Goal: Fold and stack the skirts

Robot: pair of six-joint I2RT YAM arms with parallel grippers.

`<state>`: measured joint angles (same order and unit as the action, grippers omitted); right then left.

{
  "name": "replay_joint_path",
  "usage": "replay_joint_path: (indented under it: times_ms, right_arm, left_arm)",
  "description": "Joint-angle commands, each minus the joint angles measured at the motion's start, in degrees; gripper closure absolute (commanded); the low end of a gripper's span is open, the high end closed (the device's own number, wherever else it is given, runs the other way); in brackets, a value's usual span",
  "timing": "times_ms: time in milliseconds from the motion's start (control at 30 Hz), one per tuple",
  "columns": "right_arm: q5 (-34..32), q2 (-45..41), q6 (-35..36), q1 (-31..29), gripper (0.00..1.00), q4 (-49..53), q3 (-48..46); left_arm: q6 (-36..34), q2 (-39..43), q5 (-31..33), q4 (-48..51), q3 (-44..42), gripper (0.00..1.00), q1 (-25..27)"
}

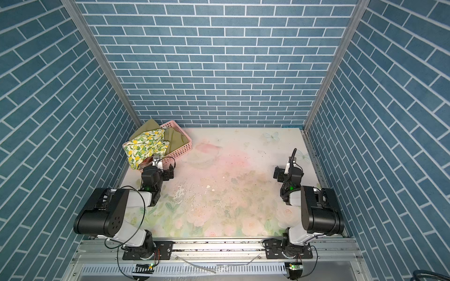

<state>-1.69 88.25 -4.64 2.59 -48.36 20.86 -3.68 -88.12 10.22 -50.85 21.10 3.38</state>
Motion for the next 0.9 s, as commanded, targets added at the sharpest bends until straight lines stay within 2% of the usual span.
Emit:
replay_joint_path:
  times_ms: [0,867]
  right_arm:
    - [0.60,0.12,1.83,0.09,0.01,-1.03,1.81]
    - [0.69,0.23,1.69,0.05,0.01,-0.44,2.08]
  left_arm:
    - [0.03,0.32,-0.01,-0.13,0.44,0.00,-0.21]
    - [0.18,0.23,-0.24,0.62,0.86,0.00,-0.29]
